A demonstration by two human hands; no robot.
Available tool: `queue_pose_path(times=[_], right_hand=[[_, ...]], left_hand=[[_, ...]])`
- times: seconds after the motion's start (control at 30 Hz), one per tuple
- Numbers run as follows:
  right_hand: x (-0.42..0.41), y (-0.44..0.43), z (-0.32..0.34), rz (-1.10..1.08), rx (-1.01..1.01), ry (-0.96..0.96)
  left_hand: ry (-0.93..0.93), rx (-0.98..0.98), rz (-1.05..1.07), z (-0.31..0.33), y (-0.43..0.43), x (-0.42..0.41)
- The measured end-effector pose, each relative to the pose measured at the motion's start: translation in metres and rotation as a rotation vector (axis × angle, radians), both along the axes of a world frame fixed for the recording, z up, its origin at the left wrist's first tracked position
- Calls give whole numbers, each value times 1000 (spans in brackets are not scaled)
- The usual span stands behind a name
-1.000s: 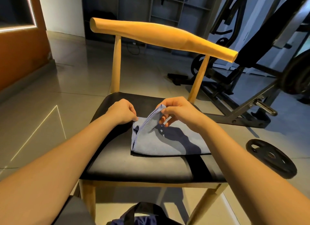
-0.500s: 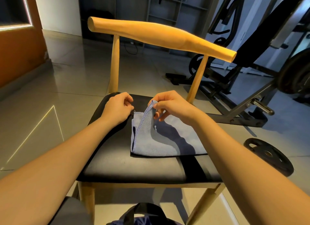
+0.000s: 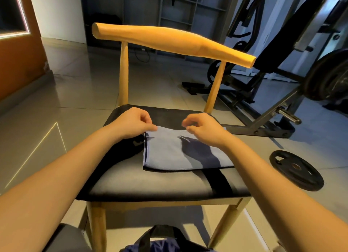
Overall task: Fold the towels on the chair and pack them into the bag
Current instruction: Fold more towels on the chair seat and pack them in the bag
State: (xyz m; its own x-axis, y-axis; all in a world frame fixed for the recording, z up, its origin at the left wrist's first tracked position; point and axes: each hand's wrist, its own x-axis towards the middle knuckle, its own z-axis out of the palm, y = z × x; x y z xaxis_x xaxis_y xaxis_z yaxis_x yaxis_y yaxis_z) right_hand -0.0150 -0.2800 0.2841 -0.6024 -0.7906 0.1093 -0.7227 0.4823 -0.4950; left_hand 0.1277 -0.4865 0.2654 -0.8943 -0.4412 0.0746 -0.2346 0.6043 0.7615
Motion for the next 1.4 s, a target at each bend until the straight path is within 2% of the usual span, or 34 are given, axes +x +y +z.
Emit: queue_pose_path(times=[0.1, 0.17, 0.23, 0.3, 0.37, 0.43, 0.53, 0.63, 0.73, 0.87, 0.97, 1.07, 1.13, 1.17, 1.27, 1.33, 1.4], right_hand=[[-13, 54, -12, -155, 48, 110], [-10, 79, -31, -100, 203, 144], [-5, 95, -54, -31, 364, 219], [-4, 104, -65, -38, 379, 250], [-5, 108, -66, -30, 336, 232], [-5, 112, -62, -6, 246, 204], [-5, 123, -54, -42, 75, 216], [-8, 132, -50, -298, 93, 352], [-14, 136, -48, -594, 101, 141], [-13, 136, -40, -645, -75, -282], [-6, 141, -30, -643, -124, -403], [-6, 151, -31, -646, -101, -412], [-3, 155, -31, -632, -88, -411], [-3, 156, -31, -625, -85, -410], [-5, 156, -32, -616, -81, -383], [-5, 153, -35, -631, -79, -337], [-4, 151, -38, -648, -77, -315]], left_hand=[[-40, -244, -156, -1, 25, 3], [-63, -462, -263, -12, 40, 8], [-170, -629, -390, -26, 52, 18], [-289, -677, -429, -37, 57, 33], [-325, -722, -409, -45, 57, 49], [-267, -762, -375, -44, 56, 62], [-69, -894, -340, -41, 57, 72], [116, -1068, -351, -43, 57, 72], [188, -1081, -312, -37, 65, 72], [233, -1109, -334, -35, 65, 76], [215, -1130, -344, -39, 59, 80], [199, -1166, -393, -48, 61, 87], [224, -1050, -310, -49, 67, 94], [229, -914, -198, -47, 70, 97], [137, -321, 147, -38, 76, 101], [71, -23, 207, -35, 78, 101], [50, 103, 208, -33, 82, 102]])
